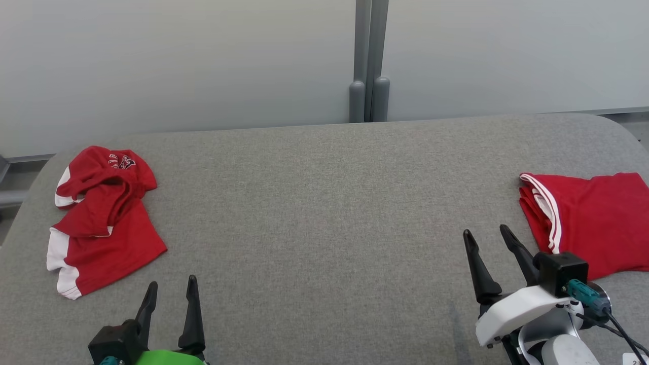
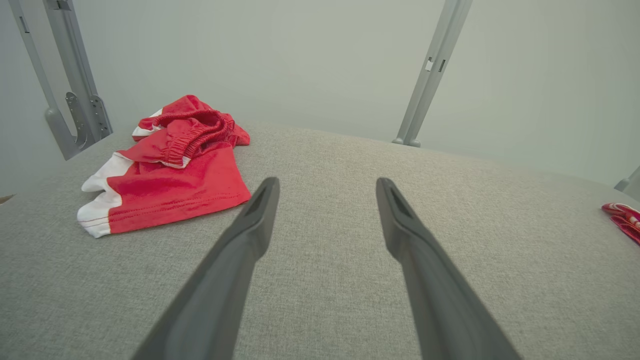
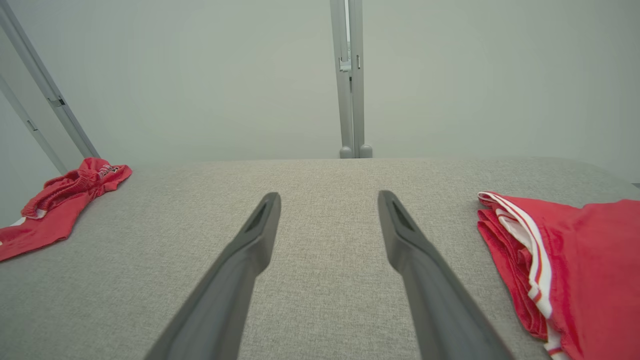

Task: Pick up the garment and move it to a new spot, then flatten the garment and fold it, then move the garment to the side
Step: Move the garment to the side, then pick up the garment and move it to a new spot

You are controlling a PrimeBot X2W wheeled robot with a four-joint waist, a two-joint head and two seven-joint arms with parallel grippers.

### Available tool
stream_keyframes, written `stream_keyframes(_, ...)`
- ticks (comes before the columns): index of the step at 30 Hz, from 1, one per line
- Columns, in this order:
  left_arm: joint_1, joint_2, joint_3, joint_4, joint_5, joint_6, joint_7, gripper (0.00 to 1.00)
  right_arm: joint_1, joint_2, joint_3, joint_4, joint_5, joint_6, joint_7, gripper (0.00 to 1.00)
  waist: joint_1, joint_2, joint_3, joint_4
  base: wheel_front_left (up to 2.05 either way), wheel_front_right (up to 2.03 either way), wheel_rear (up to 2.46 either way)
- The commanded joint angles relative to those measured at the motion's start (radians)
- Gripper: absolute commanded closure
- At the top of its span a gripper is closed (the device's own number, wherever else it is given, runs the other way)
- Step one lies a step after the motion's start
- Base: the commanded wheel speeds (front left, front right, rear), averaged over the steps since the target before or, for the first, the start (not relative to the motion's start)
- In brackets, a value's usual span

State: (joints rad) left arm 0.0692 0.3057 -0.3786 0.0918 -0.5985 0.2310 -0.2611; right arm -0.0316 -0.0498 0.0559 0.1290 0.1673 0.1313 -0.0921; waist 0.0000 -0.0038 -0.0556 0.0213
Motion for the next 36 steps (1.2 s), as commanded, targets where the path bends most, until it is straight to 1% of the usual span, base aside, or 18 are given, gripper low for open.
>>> stream_keyframes(1, -0.017, 0.009, 0.002, 0.006, 0.009, -0.007, -0.005, 0.0, 0.014, -0.002, 0.002, -0.009, 0.007, -0.001, 0.004, 0.0, 0.0, 0.0038, 0.0, -0.002, 0.0, 0.0, 0.0)
stream_keyframes(12, -0.034, 0.006, 0.028, 0.028, 0.015, -0.036, -0.005, 0.0, 0.022, -0.002, -0.007, -0.023, 0.026, -0.001, 0.003, 0.0, 0.0, 0.0038, 0.004, -0.007, 0.0, 0.0, 0.0)
stream_keyframes(22, -0.027, -0.01, 0.043, 0.028, 0.029, -0.041, -0.005, 0.0, 0.015, -0.002, -0.007, -0.024, 0.031, -0.001, 0.002, 0.0, 0.0, 0.0038, 0.007, -0.005, 0.0, 0.0, 0.0)
stream_keyframes(29, -0.031, -0.017, 0.052, 0.038, 0.034, -0.055, -0.005, 0.0, 0.009, -0.002, -0.012, -0.023, 0.027, -0.001, 0.001, 0.0, 0.0, 0.0038, 0.011, -0.002, 0.0, 0.0, 0.0)
stream_keyframes(33, -0.037, -0.02, 0.054, 0.04, 0.039, -0.056, -0.005, 0.0, 0.004, -0.002, -0.019, -0.022, 0.024, -0.001, 0.0, 0.0, 0.0, 0.0038, 0.012, 0.012, 0.0, 0.0, 0.0)
stream_keyframes(36, -0.041, -0.024, 0.054, 0.035, 0.042, -0.053, -0.005, 0.0, 0.002, -0.002, -0.023, -0.026, 0.022, -0.001, -0.003, 0.0, 0.0, 0.0038, 0.012, 0.041, 0.0, 0.0, 0.0)
